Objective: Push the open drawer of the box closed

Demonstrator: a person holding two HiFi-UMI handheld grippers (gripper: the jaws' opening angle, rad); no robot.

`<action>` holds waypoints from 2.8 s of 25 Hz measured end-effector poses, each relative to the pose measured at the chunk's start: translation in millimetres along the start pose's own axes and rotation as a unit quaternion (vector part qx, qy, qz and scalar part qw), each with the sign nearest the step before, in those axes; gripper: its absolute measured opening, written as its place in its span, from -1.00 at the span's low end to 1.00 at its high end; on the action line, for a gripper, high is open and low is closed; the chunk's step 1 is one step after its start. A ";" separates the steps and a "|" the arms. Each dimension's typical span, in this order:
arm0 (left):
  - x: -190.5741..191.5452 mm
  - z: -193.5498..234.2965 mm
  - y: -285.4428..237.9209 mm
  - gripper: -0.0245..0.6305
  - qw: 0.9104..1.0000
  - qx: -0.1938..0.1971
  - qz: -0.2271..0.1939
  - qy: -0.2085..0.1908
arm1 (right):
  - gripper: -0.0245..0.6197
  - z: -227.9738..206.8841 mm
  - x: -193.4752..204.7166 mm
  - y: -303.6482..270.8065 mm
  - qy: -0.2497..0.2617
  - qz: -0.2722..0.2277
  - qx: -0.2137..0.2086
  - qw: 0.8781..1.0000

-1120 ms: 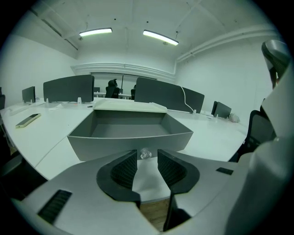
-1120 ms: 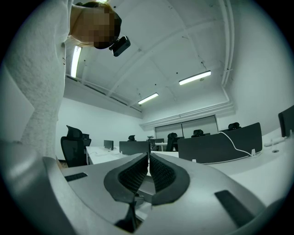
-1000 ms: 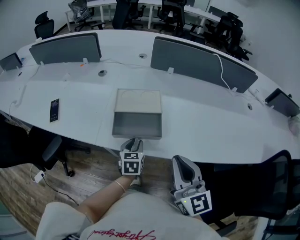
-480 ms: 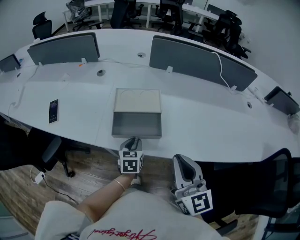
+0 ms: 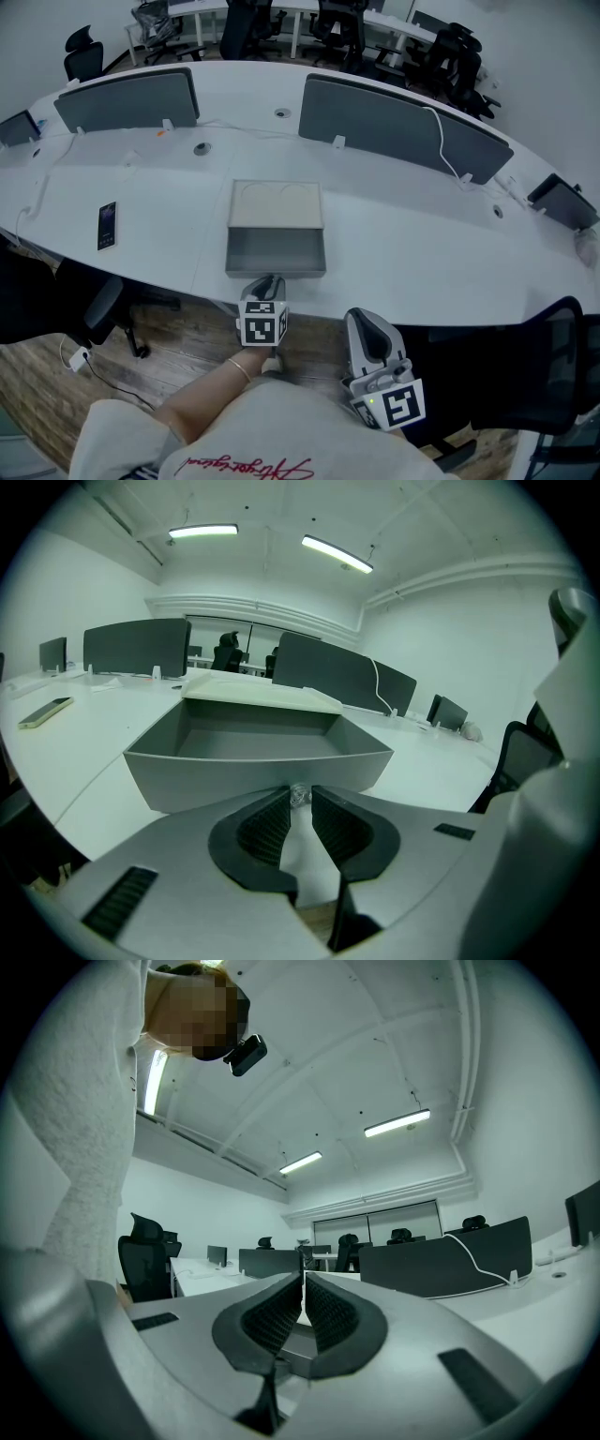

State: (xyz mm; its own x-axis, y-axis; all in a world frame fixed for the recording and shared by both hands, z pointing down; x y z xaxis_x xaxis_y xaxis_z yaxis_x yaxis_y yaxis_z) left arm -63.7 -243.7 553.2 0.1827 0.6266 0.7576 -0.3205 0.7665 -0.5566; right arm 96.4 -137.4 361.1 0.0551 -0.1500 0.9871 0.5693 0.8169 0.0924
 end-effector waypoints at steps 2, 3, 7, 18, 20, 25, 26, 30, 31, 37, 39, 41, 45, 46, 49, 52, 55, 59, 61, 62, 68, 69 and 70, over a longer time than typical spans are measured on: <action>-4.5 -0.4 -1.2 -0.67 1.000 0.001 -0.004 0.000 | -0.85 -0.3 -0.3 -0.9 0.001 -0.002 0.001 1.000; -5.8 -0.2 -1.7 -0.67 1.000 0.001 -0.004 0.001 | -0.85 0.0 -1.4 -1.7 -0.001 -0.005 0.001 1.000; -7.4 2.1 -4.0 -0.67 1.000 0.002 -0.001 0.005 | -0.85 0.1 -0.8 -3.4 0.000 0.002 -0.001 1.000; -17.6 5.0 -14.7 -0.67 1.000 0.000 0.001 0.013 | -0.85 -8.9 4.6 -9.6 0.013 0.021 0.005 1.000; -19.7 5.6 -17.2 -0.67 1.000 -0.002 0.001 0.014 | -0.85 -11.5 5.5 -10.8 0.012 0.021 0.008 1.000; -24.3 7.2 -22.8 -0.67 1.000 -0.005 0.002 0.015 | -0.85 -17.7 5.9 -14.0 0.008 0.016 0.013 1.000; -25.3 7.9 -24.0 -0.67 1.000 -0.006 0.002 0.016 | -0.85 -18.9 6.3 -15.1 0.009 0.016 0.014 1.000; -28.7 9.5 -28.6 -0.67 1.000 -0.006 0.002 0.016 | -0.85 -22.3 3.5 -21.0 0.001 -0.001 0.014 1.000; -29.3 9.7 -29.3 -0.67 1.000 -0.005 0.003 0.016 | -0.85 -22.9 2.8 -21.9 -0.002 -0.003 0.015 1.000; -34.5 12.3 -33.5 -0.67 1.000 -0.005 0.008 0.023 | -0.85 -24.9 -2.7 -29.1 -0.008 -0.013 0.013 1.000; -36.3 12.5 -35.6 -0.67 1.000 -0.003 0.009 0.021 | -0.85 -26.1 -1.8 -30.5 -0.004 -0.011 0.014 1.000; -37.2 13.6 -36.8 -0.67 1.000 -0.002 0.010 0.021 | -0.85 -25.9 -0.4 -31.9 -0.001 -0.003 0.014 1.000; -40.5 15.6 -40.0 -0.67 1.000 0.003 0.011 0.023 | -0.85 -25.3 -0.8 -38.2 -0.004 -0.006 0.015 1.000; -41.5 15.7 -40.9 -0.67 1.000 0.005 0.011 0.023 | -0.85 -25.1 -1.2 -39.9 -0.004 -0.007 0.015 1.000; -43.9 16.7 -42.9 -0.67 1.000 0.009 0.012 0.022 | -0.85 -23.5 -1.2 -44.0 0.000 -0.009 0.016 1.000; -46.8 19.4 -46.2 -0.67 1.000 0.013 0.011 0.024 | -0.85 -22.4 0.1 -48.5 0.003 -0.007 0.017 1.000; -50.2 21.4 -50.1 -0.67 0.999 0.018 0.010 0.030 | -0.85 -21.6 -2.3 -54.4 0.001 -0.019 0.018 1.000; -55.0 22.8 -54.5 -0.67 0.999 0.021 0.009 0.027 | -0.85 -22.7 -0.2 -57.4 0.003 -0.017 0.024 1.000; -55.7 23.7 -55.2 -0.67 0.999 0.022 0.011 0.027 | -0.85 -23.2 -2.1 -59.6 0.000 -0.025 0.026 0.999; -55.9 24.1 -55.4 -0.67 0.999 0.022 0.011 0.027 | -0.85 -23.9 -1.2 -60.1 0.001 -0.022 0.027 0.999; -60.1 26.3 -60.4 -0.67 0.999 0.025 0.011 0.032 | -0.85 -27.6 8.0 -61.4 0.010 0.011 0.031 0.999; -60.5 26.6 -60.8 -0.67 0.999 0.026 0.011 0.031 | -0.85 -27.4 6.6 -62.8 0.008 0.004 0.030 0.999; -61.2 26.9 -61.2 -0.67 0.999 0.026 0.011 0.030 | -0.85 -27.2 4.3 -64.5 0.007 -0.006 0.029 1.000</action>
State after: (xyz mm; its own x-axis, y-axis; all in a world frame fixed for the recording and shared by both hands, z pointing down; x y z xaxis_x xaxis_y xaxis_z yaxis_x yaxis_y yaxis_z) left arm -80.2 -332.8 550.1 0.2311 0.6512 0.7229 -0.3730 0.7455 -0.5523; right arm 82.2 -205.9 355.8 0.0604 -0.1667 0.9842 0.5212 0.8462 0.1113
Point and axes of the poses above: the fingertips, and each gripper's own axes: y backward along the fingers, z to its left, x out of its underside, the point moved 5 cm from there along y, backward along the fingers, and after that the axes turned 8 degrees about y, right-handed, at the moved point
